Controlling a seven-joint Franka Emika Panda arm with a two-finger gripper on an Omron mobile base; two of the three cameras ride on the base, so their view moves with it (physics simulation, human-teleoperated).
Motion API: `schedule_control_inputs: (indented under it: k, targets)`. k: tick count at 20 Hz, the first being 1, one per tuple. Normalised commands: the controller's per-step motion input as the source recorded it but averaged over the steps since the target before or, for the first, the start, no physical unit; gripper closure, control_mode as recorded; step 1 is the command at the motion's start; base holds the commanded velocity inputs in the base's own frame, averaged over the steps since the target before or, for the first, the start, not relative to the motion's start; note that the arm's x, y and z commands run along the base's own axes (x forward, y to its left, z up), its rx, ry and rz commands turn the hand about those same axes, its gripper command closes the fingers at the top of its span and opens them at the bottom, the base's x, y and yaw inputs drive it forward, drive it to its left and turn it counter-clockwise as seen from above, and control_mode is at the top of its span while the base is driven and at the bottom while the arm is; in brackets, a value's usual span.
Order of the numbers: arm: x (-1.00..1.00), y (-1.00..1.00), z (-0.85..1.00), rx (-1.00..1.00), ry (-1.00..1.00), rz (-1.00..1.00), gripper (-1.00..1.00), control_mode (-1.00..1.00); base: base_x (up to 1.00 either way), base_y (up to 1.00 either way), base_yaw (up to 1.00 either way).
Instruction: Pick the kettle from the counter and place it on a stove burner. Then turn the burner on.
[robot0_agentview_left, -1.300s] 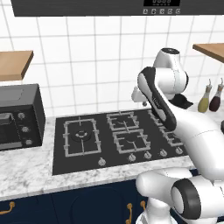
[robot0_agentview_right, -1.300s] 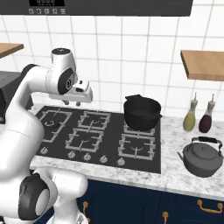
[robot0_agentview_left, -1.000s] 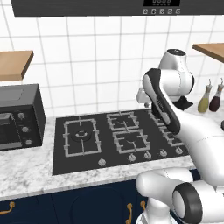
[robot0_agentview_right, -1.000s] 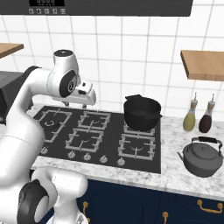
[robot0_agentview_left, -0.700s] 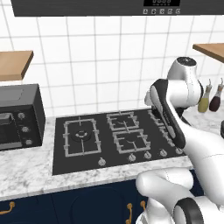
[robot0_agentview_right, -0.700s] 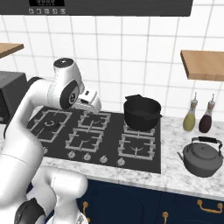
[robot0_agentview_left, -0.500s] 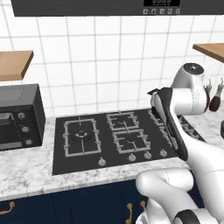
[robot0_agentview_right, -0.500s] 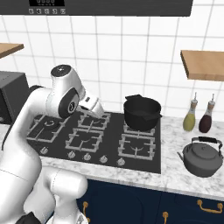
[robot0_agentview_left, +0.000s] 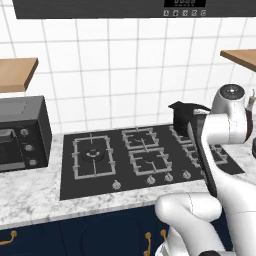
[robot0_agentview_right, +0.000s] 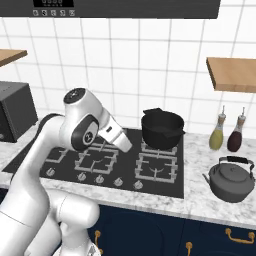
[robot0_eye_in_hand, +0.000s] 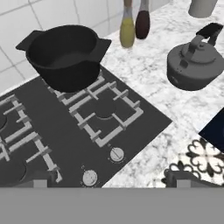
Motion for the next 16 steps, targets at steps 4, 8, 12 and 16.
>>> schedule_control_inputs:
  k: [4, 8, 12, 16]
  targets:
    - [-0.09, -0.88, -0.03, 0.00, 0.02, -0.24, -1.00, -1.00, 0.00, 0.00, 0.00]
    - [-0.10, -0.81, -0.10, -0.03, 0.00, -0.15, -1.00, -1.00, 0.00, 0.00, 0.00]
    - [-0.02, -0.86, -0.18, 0.00, 0.00, -0.14, -1.00, -1.00, 0.00, 0.00, 0.00]
    - [0.02, -0.90, -0.25, 0.00, 0.00, -0.15, -1.00, -1.00, 0.00, 0.00, 0.00]
